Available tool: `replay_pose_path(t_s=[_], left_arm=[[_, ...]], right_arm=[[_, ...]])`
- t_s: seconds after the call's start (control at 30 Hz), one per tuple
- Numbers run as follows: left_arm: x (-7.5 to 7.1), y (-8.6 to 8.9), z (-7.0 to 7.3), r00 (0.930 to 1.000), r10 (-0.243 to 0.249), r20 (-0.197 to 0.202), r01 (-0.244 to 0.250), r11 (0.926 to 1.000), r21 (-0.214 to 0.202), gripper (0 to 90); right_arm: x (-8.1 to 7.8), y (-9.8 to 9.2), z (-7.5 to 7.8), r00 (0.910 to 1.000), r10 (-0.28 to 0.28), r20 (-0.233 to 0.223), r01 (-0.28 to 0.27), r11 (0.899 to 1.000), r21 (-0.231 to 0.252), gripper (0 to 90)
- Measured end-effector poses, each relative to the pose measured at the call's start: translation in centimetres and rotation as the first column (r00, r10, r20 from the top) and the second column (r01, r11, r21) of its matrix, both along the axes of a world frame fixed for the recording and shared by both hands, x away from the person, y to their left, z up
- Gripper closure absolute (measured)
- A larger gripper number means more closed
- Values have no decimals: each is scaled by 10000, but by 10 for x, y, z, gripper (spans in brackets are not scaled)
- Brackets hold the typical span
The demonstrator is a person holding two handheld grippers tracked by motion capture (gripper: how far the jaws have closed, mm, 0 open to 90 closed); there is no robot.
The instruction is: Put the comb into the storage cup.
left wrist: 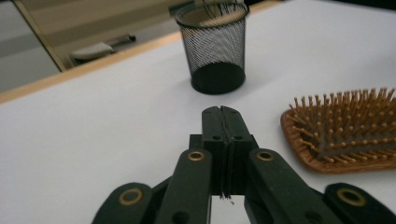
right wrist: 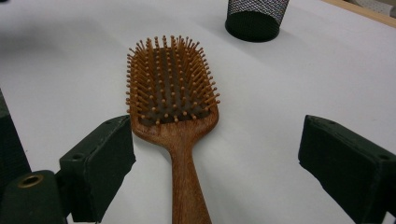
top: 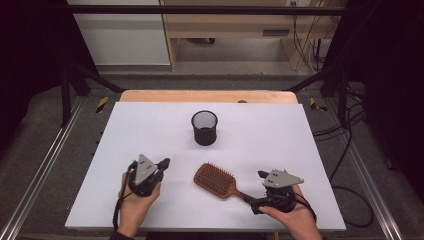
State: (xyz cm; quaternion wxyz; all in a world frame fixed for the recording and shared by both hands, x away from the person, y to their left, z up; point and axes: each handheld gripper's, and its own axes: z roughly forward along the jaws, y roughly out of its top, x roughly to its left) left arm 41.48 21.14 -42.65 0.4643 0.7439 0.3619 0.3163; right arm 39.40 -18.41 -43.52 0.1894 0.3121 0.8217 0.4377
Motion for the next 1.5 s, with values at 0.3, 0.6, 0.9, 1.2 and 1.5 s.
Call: replay_pose_path(t_s=[0.3,0.6,0.9,1.2,1.5], left_arm=[[-33,53,-5,9876,1484,516,-1433,9854,-921,335],[-23,70,-8,9760,2098,585,-1978,9663,-1647,79],[-21,73,-11,9738,2160,714,-2026,9661,-1599,52],[-17,80,-13,9690,2372,694,-2215,9580,-1820,44],[-17,78,-14,9724,2206,765,-2062,9651,-1617,42]], right_arm=[[-1,-4,1,9987,-185,-475,152,9975,-688,118],[4,-6,4,9962,-158,-851,51,9922,-1246,116],[13,5,1,9893,107,-1458,-412,9774,-2073,122],[23,9,-3,9797,125,-1999,-616,9685,-2413,119],[29,14,-5,9712,189,-2376,-831,9612,-2631,105]])
